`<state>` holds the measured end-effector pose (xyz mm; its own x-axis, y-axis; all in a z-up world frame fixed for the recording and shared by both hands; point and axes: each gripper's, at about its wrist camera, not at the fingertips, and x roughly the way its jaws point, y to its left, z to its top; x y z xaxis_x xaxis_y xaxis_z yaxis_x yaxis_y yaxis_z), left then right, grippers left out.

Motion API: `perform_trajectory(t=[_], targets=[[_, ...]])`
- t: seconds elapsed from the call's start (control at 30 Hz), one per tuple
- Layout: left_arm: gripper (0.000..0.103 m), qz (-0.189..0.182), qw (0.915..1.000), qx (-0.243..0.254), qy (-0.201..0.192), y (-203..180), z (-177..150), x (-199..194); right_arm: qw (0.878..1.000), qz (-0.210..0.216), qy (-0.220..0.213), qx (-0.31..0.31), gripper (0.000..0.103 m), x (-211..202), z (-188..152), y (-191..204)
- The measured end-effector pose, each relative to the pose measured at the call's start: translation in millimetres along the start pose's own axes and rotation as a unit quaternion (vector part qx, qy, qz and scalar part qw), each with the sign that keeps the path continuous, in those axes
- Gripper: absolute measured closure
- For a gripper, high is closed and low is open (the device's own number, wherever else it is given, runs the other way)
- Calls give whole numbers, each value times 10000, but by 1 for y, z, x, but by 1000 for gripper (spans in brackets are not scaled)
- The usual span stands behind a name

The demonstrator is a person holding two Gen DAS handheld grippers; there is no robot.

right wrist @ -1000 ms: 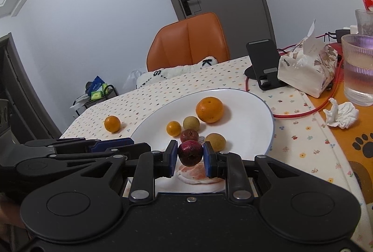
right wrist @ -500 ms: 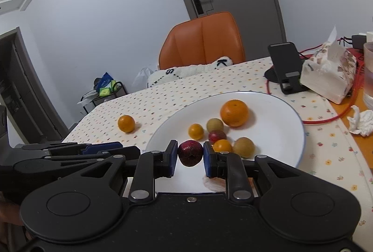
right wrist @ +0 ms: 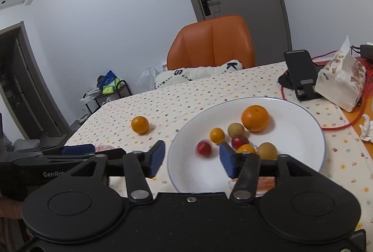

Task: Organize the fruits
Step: 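Open the left tool to drop the small orange while the right drops the plum, then move both open tools back toward the pomelo segment and large orange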

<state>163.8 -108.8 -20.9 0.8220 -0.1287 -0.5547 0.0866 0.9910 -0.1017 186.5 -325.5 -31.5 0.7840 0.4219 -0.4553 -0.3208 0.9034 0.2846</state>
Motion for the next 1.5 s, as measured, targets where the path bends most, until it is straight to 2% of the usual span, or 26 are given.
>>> perform_trajectory(t=[0.33, 0.97, 1.23, 1.5], targets=[[17, 211, 9993, -288, -60, 32, -3, -18, 9999, 75, -14, -133, 31, 3, 1, 24], [17, 372, 9976, -537, -245, 72, -13, -48, 9989, 288, 62, -368, 22, 10, -3, 66], [16, 427, 9962, -726, -235, 90, -18, -52, 9987, 349, 102, -362, 5, 17, -5, 77], [16, 432, 9958, -786, -164, 101, -22, -48, 9984, 371, 203, -363, 3, 29, -7, 84]])
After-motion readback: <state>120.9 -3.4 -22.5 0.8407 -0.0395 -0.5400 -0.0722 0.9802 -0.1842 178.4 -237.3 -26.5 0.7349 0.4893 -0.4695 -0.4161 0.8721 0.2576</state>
